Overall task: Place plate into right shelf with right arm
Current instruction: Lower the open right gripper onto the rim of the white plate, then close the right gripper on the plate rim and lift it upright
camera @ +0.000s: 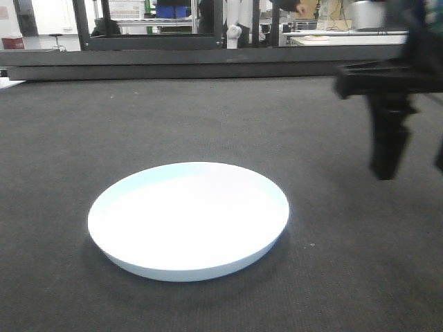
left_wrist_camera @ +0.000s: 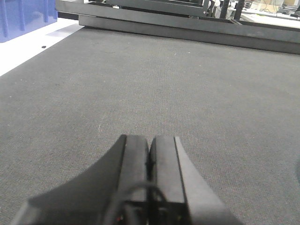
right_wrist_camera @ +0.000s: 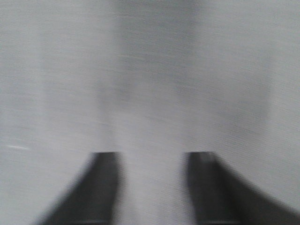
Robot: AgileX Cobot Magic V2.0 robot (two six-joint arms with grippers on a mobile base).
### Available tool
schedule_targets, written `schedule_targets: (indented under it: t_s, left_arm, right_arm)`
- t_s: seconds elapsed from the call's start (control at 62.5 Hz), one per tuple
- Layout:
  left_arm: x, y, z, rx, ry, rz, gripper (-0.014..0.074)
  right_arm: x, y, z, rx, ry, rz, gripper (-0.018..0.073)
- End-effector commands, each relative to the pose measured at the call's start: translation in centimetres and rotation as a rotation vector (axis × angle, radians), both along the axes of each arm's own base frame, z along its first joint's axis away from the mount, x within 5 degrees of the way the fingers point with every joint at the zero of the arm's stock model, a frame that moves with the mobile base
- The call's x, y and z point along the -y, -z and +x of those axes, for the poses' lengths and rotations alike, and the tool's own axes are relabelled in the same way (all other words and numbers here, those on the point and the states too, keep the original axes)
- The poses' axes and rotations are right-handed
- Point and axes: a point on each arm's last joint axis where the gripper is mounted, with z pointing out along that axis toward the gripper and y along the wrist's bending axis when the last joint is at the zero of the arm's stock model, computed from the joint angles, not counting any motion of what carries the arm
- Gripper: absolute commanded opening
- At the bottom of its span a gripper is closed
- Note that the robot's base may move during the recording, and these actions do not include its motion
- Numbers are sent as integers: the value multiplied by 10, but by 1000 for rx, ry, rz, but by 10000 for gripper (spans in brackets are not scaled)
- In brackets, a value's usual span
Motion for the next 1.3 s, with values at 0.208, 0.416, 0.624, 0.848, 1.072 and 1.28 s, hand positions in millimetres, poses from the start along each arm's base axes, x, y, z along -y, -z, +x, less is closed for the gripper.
schedule_targets:
  t_s: [0.208, 0.416, 0.624, 0.848, 1.072, 1.28]
  left_arm:
    - [-1, -5, -1, 89, -9, -18, -128]
    - [-1, -5, -1, 89, -9, -18, -128]
    - [-1, -5, -1, 89, -9, -18, -128]
    - [-1, -5, -1, 89, -9, -18, -128]
    - [-1, -5, -1, 89, -9, -18, -128]
    - [-1, -5, -1, 89, -9, -18, -128]
  right_arm:
    - [-62, -6, 27, 32, -68, 54, 505]
    - [-87, 5, 35, 0, -99, 64, 505]
    - [-93, 19, 39, -33, -91, 70, 474]
    - [-93, 22, 40, -54, -60, 65, 202]
    - [-91, 7, 38, -26, -62, 76, 54]
    - [-79, -33, 27, 109, -93, 134, 54]
